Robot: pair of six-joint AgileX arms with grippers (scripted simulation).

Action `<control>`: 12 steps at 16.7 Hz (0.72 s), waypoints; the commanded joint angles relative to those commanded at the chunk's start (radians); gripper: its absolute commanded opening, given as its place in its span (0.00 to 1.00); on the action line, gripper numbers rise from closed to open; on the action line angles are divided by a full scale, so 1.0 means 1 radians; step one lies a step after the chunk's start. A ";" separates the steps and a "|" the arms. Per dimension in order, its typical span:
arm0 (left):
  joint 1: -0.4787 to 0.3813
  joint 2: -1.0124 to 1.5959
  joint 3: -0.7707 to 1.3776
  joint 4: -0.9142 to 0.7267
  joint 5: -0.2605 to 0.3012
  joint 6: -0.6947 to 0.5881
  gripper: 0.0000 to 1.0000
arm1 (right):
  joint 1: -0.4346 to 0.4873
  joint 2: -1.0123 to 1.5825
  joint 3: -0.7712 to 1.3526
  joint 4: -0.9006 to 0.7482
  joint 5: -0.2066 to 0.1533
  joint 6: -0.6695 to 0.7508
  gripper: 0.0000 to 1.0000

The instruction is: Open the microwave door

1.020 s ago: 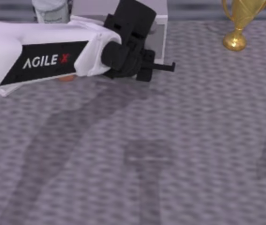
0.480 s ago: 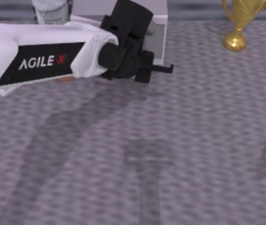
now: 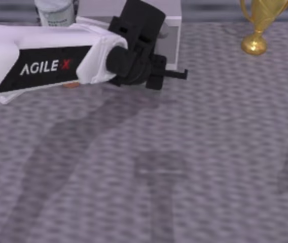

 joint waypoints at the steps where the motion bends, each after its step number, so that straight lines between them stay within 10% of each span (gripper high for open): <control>1: 0.000 0.000 0.000 0.000 0.000 0.000 0.00 | 0.000 0.000 0.000 0.000 0.000 0.000 1.00; 12: -0.008 0.001 0.001 0.000 0.010 -0.003 0.00 | 0.000 0.000 0.000 0.000 0.000 0.000 1.00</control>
